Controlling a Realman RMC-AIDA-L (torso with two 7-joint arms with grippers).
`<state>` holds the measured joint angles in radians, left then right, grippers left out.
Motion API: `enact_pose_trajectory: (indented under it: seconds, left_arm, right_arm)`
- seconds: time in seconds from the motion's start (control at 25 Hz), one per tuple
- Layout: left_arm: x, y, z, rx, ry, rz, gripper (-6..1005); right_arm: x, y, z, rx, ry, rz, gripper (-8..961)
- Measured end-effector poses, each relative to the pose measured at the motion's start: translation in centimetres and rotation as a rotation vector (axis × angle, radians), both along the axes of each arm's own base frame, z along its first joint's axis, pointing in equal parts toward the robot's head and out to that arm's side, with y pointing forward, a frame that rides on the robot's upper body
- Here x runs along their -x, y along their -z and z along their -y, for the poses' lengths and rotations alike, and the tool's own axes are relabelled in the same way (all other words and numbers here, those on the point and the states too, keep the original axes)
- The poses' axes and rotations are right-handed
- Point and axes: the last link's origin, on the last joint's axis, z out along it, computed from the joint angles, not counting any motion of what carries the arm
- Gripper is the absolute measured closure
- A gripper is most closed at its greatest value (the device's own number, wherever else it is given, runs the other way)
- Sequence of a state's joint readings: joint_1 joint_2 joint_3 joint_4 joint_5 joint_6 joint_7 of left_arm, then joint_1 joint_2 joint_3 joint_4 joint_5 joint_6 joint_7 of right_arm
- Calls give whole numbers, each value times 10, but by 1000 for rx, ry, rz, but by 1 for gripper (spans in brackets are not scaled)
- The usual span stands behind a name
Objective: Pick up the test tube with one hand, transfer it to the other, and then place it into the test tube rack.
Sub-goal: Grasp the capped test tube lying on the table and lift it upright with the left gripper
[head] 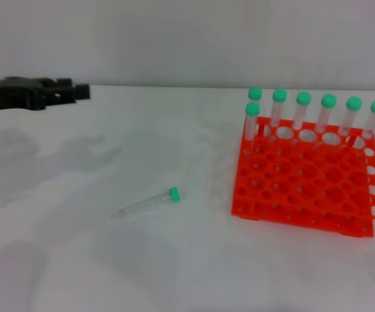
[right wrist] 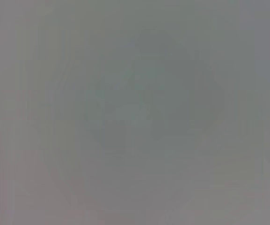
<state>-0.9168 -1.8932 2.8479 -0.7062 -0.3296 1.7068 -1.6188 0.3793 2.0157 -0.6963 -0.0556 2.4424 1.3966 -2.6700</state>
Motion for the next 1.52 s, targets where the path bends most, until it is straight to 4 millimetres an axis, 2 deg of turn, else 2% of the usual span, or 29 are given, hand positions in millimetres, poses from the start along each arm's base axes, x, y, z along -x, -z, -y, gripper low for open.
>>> enact_pose_trajectory:
  seconds: [0.24, 0.48, 0.68, 0.88, 1.2, 1.52]
  left_arm:
    - [-38, 15, -19, 191, 45, -191, 383]
    - [-60, 48, -17, 418, 75, -431, 396]
    - [-64, 69, -12, 501, 94, -546, 398]
    - [-54, 88, -14, 492, 85, -690, 399]
    - [-52, 106, -21, 477, 131, -754, 401]
    - [-52, 110, -21, 493, 147, -804, 403]
  right_arm:
    - [-6, 11, 11, 30, 29, -29, 108]
    - [-8, 21, 18, 48, 47, -55, 112]
    - [-7, 24, 20, 59, 46, -65, 115]
    - [-6, 26, 19, 63, 46, -70, 118]
    - [-6, 27, 20, 64, 51, -76, 122]
    - [-7, 27, 20, 62, 57, -78, 127]
